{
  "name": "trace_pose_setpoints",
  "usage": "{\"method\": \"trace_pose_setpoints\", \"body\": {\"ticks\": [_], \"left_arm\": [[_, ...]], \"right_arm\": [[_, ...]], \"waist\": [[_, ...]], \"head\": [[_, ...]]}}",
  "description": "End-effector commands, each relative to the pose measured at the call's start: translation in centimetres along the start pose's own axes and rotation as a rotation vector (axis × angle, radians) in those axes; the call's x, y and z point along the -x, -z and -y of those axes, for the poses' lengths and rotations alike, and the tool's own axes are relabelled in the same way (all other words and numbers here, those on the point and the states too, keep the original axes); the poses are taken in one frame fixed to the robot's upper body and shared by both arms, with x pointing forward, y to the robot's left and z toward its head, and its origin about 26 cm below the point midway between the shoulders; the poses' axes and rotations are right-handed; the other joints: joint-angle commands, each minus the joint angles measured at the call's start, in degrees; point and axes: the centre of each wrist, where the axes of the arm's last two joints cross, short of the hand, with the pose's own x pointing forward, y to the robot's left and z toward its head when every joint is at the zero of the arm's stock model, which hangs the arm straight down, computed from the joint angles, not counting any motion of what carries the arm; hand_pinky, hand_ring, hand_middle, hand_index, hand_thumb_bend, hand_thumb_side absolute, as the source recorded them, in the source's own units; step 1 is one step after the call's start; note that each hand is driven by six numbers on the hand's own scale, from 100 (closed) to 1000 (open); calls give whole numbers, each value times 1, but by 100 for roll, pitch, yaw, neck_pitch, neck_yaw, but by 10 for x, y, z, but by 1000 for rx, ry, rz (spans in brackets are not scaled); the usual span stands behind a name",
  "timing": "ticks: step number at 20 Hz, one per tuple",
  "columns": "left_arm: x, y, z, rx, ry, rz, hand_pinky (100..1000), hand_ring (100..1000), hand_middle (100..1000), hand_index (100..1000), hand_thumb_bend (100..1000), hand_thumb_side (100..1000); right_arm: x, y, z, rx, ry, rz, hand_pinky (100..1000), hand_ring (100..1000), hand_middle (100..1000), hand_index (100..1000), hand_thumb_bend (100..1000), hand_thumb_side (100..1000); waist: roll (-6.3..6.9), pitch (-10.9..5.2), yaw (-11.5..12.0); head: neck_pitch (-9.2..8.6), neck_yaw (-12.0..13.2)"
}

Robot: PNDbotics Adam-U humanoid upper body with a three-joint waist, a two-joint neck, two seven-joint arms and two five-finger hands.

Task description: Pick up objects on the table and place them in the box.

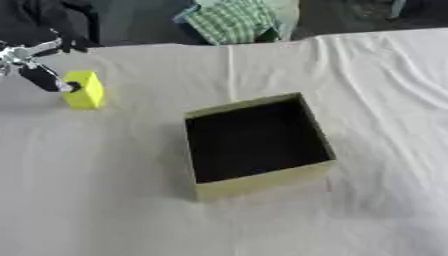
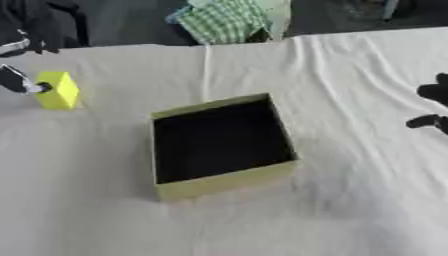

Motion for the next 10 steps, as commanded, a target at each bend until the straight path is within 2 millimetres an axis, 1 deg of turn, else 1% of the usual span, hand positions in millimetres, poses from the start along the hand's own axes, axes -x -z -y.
{"method": "trace_pose_setpoints", "body": {"ticks": [1,3,4,5,6,8,10], "left_arm": [[4,-6,-16,-4,32,-18,818,801,795,866,694,147],[4,-5,-14,20,34,-21,818,800,794,865,703,150],[4,-5,-14,29,33,-22,817,799,793,864,702,150],[5,-5,-14,33,31,-22,816,795,790,862,679,152],[5,-6,-14,32,27,-24,814,792,786,860,689,150],[7,-8,-16,12,15,-27,812,785,779,857,676,150],[9,-10,-20,-31,-5,-31,810,773,768,852,641,153]], "right_arm": [[-5,4,3,-6,-18,21,564,850,727,862,100,765],[-5,4,3,-4,-18,20,563,850,726,862,100,765],[-5,4,3,-4,-17,20,564,850,726,862,100,765],[-5,4,3,-4,-17,20,564,850,726,862,100,771],[-5,4,3,-4,-17,20,564,851,726,862,100,765],[-4,4,4,-2,-18,19,564,851,726,862,100,765],[-4,4,4,-1,-18,18,564,851,726,862,100,765]], "waist": [[-1,-84,-15],[2,-78,-21],[3,-74,-24],[4,-71,-26],[5,-69,-28],[9,-71,-26],[14,-76,-19]], "head": [[-25,-13],[-23,-16],[-22,-20],[-15,-25],[-8,-27],[2,-29],[1,-35]]}}
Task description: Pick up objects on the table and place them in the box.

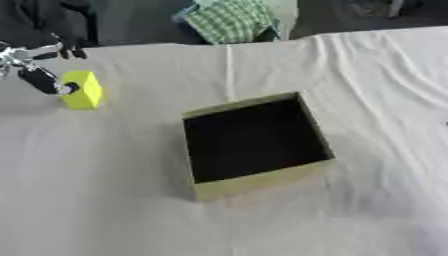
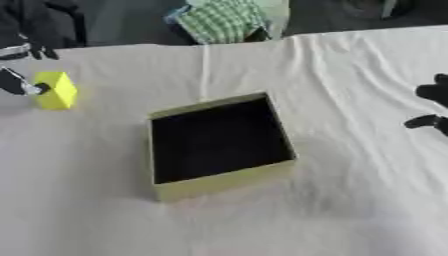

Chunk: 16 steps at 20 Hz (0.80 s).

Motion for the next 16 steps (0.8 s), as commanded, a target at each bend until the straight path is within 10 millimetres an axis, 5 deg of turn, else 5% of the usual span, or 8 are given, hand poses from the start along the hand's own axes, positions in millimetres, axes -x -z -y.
{"method": "trace_pose_setpoints", "body": {"ticks": [1,16], "left_arm": [[9,-12,-20,-96,-13,-24,810,768,763,852,636,163],[17,-32,-46,-214,-35,-8,816,774,770,854,639,177]], "right_arm": [[-5,4,5,-3,-24,19,564,851,726,862,100,764],[-4,3,7,-6,-26,14,565,852,728,862,100,761]], "waist": [[-5,-100,6],[4,-154,52]], "head": [[0,-22],[-35,-33]]}}
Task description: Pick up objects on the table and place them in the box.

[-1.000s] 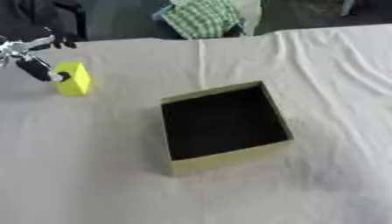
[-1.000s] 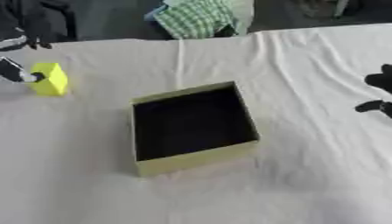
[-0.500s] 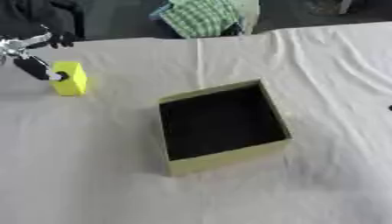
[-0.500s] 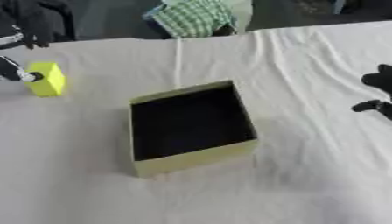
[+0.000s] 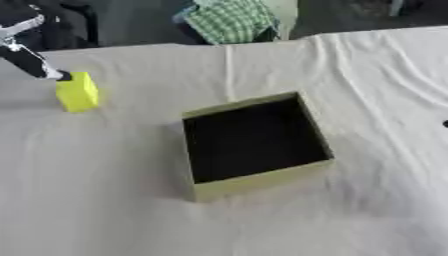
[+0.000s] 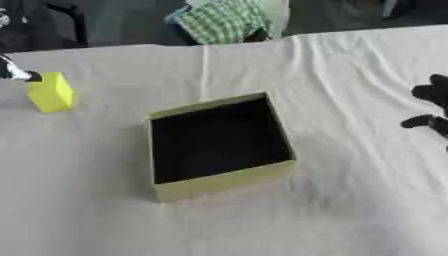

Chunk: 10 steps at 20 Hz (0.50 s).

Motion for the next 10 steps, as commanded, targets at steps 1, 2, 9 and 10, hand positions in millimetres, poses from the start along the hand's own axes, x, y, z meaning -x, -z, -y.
{"method": "trace_pose_setpoints", "body": {"ticks": [1,2,9,10], "left_arm": [[10,-11,-22,-11,31,-25,815,774,770,853,638,176],[10,-11,-20,2,32,-26,814,774,770,852,639,175],[8,-7,-7,96,26,-23,814,774,771,850,641,180],[7,-6,-5,107,25,-22,814,772,768,848,640,180]], "right_arm": [[-5,4,6,-7,-26,21,565,852,728,862,100,761],[-5,4,6,-7,-26,21,565,852,728,862,100,761],[-5,3,6,-8,-25,19,565,853,726,863,100,762],[-5,3,6,-8,-24,19,565,853,726,863,100,761]], "waist": [[-8,-135,8],[-10,-133,7],[-20,-120,3],[-22,-117,2]], "head": [[-34,-3],[-32,0],[-3,20],[1,27]]}}
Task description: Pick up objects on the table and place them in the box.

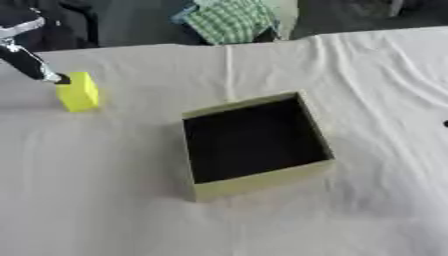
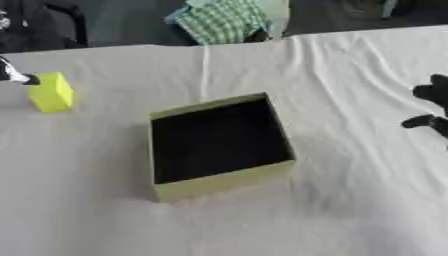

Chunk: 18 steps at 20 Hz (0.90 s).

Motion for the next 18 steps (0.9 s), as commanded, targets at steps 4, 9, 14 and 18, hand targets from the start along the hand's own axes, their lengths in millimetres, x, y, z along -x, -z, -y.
{"method": "trace_pose_setpoints", "body": {"ticks": [4,9,14,18], "left_arm": [[4,-3,-4,34,20,-13,812,766,762,846,640,181],[2,0,2,49,22,-11,810,759,756,846,642,185],[-1,4,8,58,14,-12,805,747,748,848,636,197],[-1,7,15,66,-4,-19,799,722,721,844,623,198]], "right_arm": [[-5,4,6,-6,-23,19,566,854,726,863,100,761],[-4,3,5,-7,-22,19,566,854,726,863,100,761],[-4,4,5,-9,-20,19,566,855,726,863,100,762],[-4,4,4,-10,-19,21,566,856,726,863,100,762]], "waist": [[-23,-110,-8],[-26,-101,-16],[-30,-81,-27],[-36,-56,-44]], "head": [[71,119],[211,290],[268,328],[283,340]]}}
